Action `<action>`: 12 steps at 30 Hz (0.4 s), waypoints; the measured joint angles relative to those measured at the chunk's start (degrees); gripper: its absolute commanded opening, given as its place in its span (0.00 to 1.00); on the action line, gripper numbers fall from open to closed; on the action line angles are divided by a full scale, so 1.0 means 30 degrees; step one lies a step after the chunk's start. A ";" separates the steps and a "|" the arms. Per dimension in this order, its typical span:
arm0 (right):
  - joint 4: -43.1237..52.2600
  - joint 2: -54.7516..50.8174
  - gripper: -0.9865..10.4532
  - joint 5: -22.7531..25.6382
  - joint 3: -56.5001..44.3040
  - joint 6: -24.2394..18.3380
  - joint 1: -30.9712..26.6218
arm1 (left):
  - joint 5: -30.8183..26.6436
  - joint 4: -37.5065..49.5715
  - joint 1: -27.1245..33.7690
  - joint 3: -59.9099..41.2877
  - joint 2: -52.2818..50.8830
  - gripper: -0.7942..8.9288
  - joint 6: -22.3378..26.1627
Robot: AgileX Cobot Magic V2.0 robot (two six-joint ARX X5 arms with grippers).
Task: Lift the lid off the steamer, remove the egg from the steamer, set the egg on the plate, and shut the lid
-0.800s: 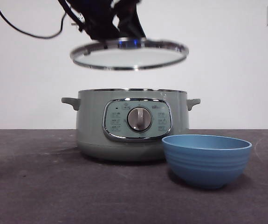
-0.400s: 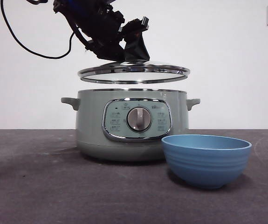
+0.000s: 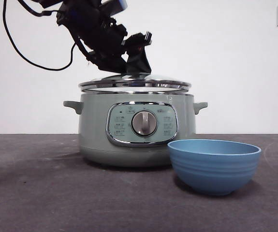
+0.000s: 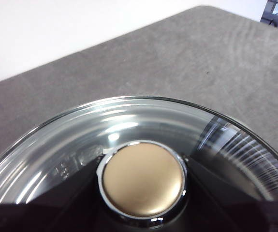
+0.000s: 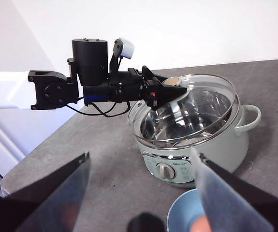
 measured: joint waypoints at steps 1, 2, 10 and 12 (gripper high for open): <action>0.0000 0.0000 0.39 0.0000 0.0000 0.0000 0.0000 | -0.0022 0.0000 0.0000 0.0000 0.0015 0.07 0.0000; 0.0000 0.0000 0.39 0.0000 0.0000 0.0000 0.0000 | -0.0022 0.0022 0.0000 0.0000 0.0015 0.07 0.0000; 0.0000 0.0000 0.39 0.0000 0.0000 0.0000 0.0000 | 0.0029 0.0284 0.0000 0.0000 0.0036 0.07 -0.0007; 0.0000 0.0000 0.39 0.0000 0.0000 0.0000 0.0000 | 0.0029 0.0291 0.0000 0.0000 0.0087 0.07 0.0000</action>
